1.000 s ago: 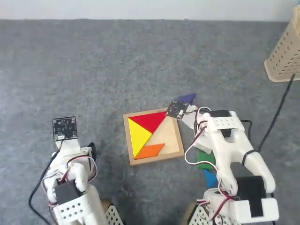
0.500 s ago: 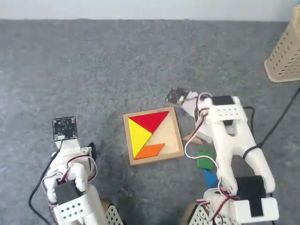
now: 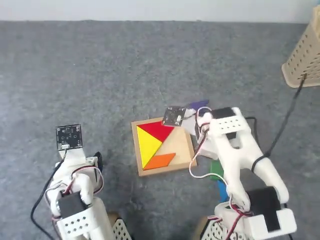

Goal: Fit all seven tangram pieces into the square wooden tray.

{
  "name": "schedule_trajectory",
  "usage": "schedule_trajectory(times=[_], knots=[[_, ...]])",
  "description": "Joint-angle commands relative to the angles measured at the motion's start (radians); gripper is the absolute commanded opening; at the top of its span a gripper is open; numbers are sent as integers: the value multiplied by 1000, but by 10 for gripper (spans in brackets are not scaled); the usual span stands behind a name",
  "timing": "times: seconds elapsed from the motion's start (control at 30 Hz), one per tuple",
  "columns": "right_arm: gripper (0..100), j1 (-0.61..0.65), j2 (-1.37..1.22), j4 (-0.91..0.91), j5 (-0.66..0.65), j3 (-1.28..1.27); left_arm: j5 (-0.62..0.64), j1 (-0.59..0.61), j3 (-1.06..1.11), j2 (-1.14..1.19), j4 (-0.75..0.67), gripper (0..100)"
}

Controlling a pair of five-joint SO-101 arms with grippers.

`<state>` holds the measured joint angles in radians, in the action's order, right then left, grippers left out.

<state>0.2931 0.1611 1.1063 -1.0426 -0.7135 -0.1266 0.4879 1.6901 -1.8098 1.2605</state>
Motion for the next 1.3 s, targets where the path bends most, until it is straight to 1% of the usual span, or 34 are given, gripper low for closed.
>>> schedule_trajectory(times=[0.0,0.17,0.37,0.57,0.67,0.77,0.83,0.97,1.13,1.27], knots=[[241,13,39,-59,-17,-17,9,-6,-5,-12,3,225],[241,10,25,-101,-14,-29,9,-6,-5,-12,3,225],[239,8,-101,-173,-14,-25,9,-6,-5,-12,3,225],[233,10,-122,-183,-3,-23,9,-6,-5,-12,3,225],[170,13,-116,-183,21,-23,9,-6,-5,-12,3,225],[93,13,-114,-183,21,-23,9,-6,-5,-12,3,225],[59,8,-114,-182,21,-17,9,-6,-5,-12,3,225],[45,7,-114,-151,26,12,9,-6,-5,-12,3,225],[42,7,-114,-36,29,107,9,-6,-5,-12,3,225],[41,8,-73,44,94,184,9,-6,-5,-12,3,225]])
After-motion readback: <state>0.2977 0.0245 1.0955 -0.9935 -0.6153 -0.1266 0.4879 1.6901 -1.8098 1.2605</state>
